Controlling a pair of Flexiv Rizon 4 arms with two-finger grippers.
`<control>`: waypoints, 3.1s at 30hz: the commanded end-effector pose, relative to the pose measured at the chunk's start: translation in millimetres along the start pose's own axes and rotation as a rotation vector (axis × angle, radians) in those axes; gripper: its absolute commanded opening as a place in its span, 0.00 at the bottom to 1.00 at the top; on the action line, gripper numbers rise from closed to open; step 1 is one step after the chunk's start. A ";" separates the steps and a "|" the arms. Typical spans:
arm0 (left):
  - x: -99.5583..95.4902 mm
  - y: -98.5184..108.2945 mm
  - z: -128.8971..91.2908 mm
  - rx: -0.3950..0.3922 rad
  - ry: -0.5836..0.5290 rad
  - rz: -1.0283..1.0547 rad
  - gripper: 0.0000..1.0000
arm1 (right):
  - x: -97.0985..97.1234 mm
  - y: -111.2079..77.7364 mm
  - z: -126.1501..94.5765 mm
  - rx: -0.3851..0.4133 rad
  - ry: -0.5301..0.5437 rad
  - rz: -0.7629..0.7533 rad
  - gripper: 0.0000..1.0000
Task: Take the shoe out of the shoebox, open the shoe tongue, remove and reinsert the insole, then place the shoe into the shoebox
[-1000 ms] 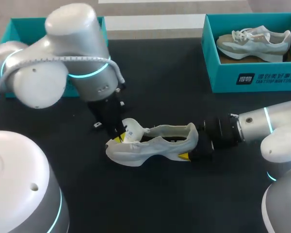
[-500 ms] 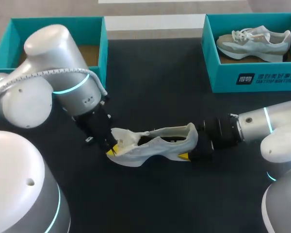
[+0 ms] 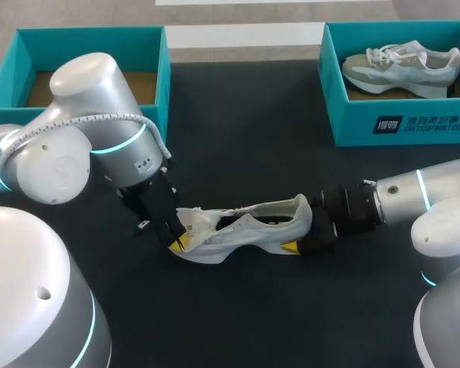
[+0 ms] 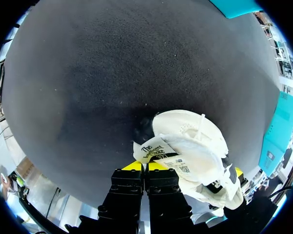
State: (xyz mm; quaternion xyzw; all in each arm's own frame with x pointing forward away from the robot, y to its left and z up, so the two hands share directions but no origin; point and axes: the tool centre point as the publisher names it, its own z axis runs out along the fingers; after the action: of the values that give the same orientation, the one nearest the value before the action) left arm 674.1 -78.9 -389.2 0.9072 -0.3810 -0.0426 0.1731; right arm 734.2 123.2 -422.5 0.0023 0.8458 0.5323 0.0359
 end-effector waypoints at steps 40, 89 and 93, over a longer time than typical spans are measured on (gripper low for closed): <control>42.8 60.5 -145.2 -0.045 -0.029 1.252 1.00 | 1.3 -5.8 8.9 0.004 0.000 0.002 0.00; 72.9 92.3 -170.4 0.049 -0.636 2.294 0.00 | 1.3 -5.8 8.9 0.004 0.000 0.002 0.00; 87.5 91.6 -152.8 0.069 -0.529 2.312 0.00 | 1.3 -5.8 8.9 0.004 0.000 0.002 0.00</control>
State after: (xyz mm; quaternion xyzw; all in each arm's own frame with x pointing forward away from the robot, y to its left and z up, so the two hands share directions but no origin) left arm 701.7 -148.9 -197.0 -0.0090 -0.9987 -0.0499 -0.0026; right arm 734.4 122.8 -422.8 0.0027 0.8459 0.5320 0.0360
